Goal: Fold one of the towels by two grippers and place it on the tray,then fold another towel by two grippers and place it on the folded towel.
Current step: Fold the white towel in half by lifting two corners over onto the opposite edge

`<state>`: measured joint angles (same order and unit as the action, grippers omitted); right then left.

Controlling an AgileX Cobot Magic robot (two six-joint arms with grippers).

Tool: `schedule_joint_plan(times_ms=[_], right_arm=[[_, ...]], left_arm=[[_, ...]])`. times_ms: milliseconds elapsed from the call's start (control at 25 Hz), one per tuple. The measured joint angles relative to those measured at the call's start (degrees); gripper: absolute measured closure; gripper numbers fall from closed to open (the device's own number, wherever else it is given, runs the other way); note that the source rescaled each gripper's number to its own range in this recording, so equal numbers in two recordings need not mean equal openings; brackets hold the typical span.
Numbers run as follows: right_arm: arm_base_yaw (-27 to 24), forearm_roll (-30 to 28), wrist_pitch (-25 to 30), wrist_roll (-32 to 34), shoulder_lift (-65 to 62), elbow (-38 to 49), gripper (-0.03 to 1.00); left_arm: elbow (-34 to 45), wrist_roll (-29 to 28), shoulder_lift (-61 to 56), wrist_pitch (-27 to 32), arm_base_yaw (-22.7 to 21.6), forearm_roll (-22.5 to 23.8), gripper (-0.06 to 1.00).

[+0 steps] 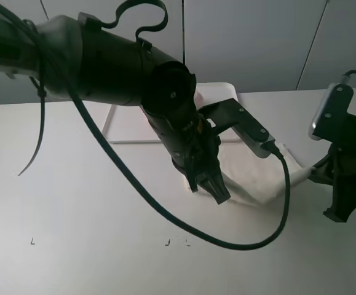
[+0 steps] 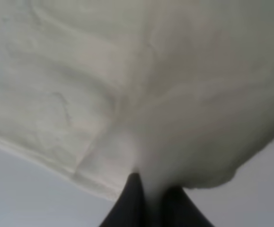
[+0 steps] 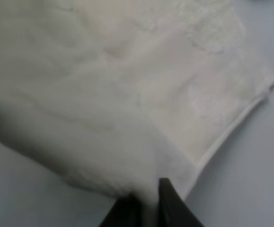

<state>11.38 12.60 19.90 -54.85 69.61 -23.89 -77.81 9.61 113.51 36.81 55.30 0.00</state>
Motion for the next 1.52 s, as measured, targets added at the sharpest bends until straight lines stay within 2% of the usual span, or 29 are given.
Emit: schedule_joint_plan(times_ms=[200, 480, 680, 920, 1000, 1080, 1120, 1200, 1240, 1280, 1360, 1520], right_arm=[[0.00, -1.69, -0.32, 12.14, 2.15, -5.01, 0.95], [0.00, -4.56, -0.15, 27.02, 12.25, -9.71, 0.95], [0.00, -7.56, -0.96, 32.38, 18.07, -12.72, 0.95], [0.00, -10.97, -7.56, 37.85, 19.18, -13.26, 0.94], [0.00, -11.33, -9.43, 38.07, 19.42, -13.36, 0.89], [0.00, -11.47, -10.41, 38.17, 19.85, -13.36, 0.75], [0.00, -11.76, -10.87, 38.18, 20.10, -13.36, 0.65], [0.00, -12.02, -11.78, 38.30, 20.48, -13.36, 0.33], [0.00, -12.15, -12.85, 38.42, 20.72, -13.36, 0.16], [0.00, -12.25, -13.63, 38.62, 20.73, -13.36, 0.06], [0.00, -12.60, -14.82, 40.02, 20.73, -13.36, -0.01], [-0.27, -12.25, -14.10, 47.12, 20.73, -13.48, -0.03]], left_arm=[[0.00, -1.22, -0.14, -0.62, -1.12, 0.00, 0.92], [0.00, -5.49, -0.14, -2.93, -3.64, 0.99, 0.92], [0.00, -7.12, -0.14, -5.04, -6.13, 1.54, 0.92], [0.00, -8.49, -0.14, -6.82, -8.26, 2.02, 0.92], [0.00, -9.18, -0.14, -7.47, -8.74, 2.32, 0.91], [0.00, -9.61, -0.14, -7.83, -9.20, 2.62, 0.82], [0.00, -9.61, -0.14, -7.83, -9.60, 2.59, 0.71], [0.00, -9.61, -0.14, -7.83, -10.06, 2.86, 0.39], [0.00, -9.61, -0.14, -7.83, -10.17, 3.27, 0.17], [0.00, -10.16, -0.14, -7.83, -10.39, 3.53, 0.05], [0.00, -11.29, -0.14, -7.88, -10.65, 4.10, -0.02], [0.00, -13.65, -0.14, -7.28, -10.73, 5.05, -0.04]])
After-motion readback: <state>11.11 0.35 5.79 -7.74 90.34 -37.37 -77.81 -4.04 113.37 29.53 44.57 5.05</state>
